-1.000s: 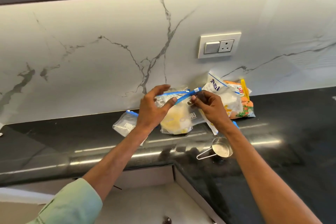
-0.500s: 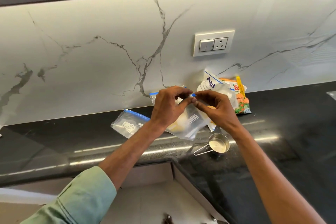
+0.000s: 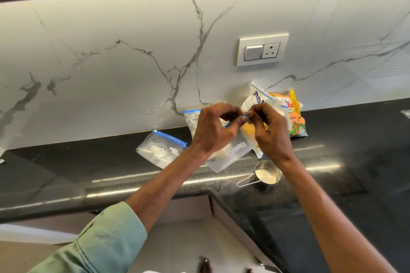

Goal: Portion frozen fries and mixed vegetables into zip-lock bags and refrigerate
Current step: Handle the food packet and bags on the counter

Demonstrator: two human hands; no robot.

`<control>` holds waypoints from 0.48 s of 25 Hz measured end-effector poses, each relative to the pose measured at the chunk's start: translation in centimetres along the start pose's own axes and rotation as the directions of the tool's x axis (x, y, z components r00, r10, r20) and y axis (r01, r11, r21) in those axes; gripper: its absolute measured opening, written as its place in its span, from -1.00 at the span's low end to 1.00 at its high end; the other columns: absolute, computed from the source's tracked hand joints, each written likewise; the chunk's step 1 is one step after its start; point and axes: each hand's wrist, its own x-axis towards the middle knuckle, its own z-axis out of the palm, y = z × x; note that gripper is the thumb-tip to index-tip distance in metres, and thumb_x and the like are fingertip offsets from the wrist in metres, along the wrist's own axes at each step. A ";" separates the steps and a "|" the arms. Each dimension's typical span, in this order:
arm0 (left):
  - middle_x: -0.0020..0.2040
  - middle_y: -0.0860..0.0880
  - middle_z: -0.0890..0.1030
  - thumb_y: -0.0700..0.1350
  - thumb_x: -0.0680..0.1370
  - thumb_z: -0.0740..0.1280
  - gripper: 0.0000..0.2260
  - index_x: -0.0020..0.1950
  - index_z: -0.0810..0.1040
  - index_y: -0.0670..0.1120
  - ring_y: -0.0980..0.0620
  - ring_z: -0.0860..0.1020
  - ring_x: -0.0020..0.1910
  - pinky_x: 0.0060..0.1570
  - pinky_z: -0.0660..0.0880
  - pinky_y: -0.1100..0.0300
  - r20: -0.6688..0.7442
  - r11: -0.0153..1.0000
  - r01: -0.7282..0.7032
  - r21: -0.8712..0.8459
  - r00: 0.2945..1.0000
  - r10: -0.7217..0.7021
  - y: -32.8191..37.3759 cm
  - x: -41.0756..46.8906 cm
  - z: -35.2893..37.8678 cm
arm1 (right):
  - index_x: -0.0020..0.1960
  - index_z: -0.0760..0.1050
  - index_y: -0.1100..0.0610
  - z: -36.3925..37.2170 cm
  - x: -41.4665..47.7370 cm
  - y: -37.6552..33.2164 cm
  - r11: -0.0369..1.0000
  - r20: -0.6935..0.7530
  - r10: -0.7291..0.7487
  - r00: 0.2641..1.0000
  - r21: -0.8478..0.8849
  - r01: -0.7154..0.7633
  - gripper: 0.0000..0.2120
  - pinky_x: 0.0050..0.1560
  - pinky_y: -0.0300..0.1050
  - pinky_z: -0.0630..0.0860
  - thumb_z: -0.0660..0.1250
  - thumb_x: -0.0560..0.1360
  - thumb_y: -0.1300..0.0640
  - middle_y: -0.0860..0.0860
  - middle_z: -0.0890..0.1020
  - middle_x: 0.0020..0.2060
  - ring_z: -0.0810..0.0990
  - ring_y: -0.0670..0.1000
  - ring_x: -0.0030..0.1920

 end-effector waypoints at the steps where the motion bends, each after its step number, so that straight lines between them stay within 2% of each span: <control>1: -0.22 0.09 0.69 -0.13 0.47 0.56 -0.93 -0.11 0.72 -0.10 0.14 0.63 -0.24 -0.15 0.57 0.26 0.003 1.000 0.014 -0.010 1.000 -0.014 0.0 0.0 -0.1 | -0.01 0.54 0.13 -0.2 0.2 0.1 1.000 -0.055 0.012 0.998 0.005 -0.012 -0.90 -0.12 -0.16 0.54 0.33 0.65 0.28 0.00 0.65 -0.18 0.65 0.00 -0.13; 3: -0.24 0.09 0.68 -0.16 0.47 0.56 -0.94 -0.13 0.72 -0.11 0.12 0.63 -0.25 -0.15 0.57 0.25 0.009 1.000 0.022 -0.011 1.000 -0.022 -0.5 -0.5 -0.6 | 0.03 0.52 0.11 -1.6 1.1 0.7 0.995 -0.196 0.084 0.977 0.071 -0.072 -0.87 -0.09 -0.28 0.50 0.28 0.66 0.31 0.03 0.65 -0.20 0.63 -0.15 -0.17; 6: -0.22 0.09 0.69 -0.17 0.48 0.56 -0.94 -0.11 0.72 -0.11 0.09 0.64 -0.23 -0.12 0.60 0.22 0.040 0.998 0.053 -0.023 0.998 -0.052 -1.5 -1.7 -2.0 | 0.05 0.51 0.12 -4.1 2.4 2.1 0.986 -0.328 0.138 0.935 0.136 -0.098 -0.91 -0.05 -0.22 0.52 0.26 0.70 0.22 0.10 0.65 -0.20 0.62 -0.09 -0.17; 9: -0.19 0.05 0.70 -0.15 0.49 0.56 -0.92 -0.08 0.71 -0.12 0.03 0.66 -0.20 -0.08 0.65 0.10 0.154 0.984 0.149 -0.103 0.979 -0.132 -1.6 -2.1 -2.6 | 0.05 0.51 0.12 -4.0 2.5 2.4 0.980 -0.317 0.152 0.936 0.170 -0.102 -0.91 -0.02 -0.19 0.54 0.25 0.72 0.18 0.10 0.65 -0.17 0.65 0.01 -0.14; 12: -0.11 0.02 0.71 -0.05 0.55 0.51 -0.87 0.03 0.71 -0.08 -0.01 0.67 -0.10 -0.03 0.64 0.05 0.272 0.945 0.262 -0.195 0.940 -0.205 -0.7 -1.8 -2.1 | 0.05 0.50 0.14 -2.9 2.4 1.4 0.963 -0.232 0.157 0.960 0.250 -0.097 -0.92 0.01 -0.20 0.56 0.26 0.71 0.21 0.07 0.62 -0.13 0.65 -0.03 -0.12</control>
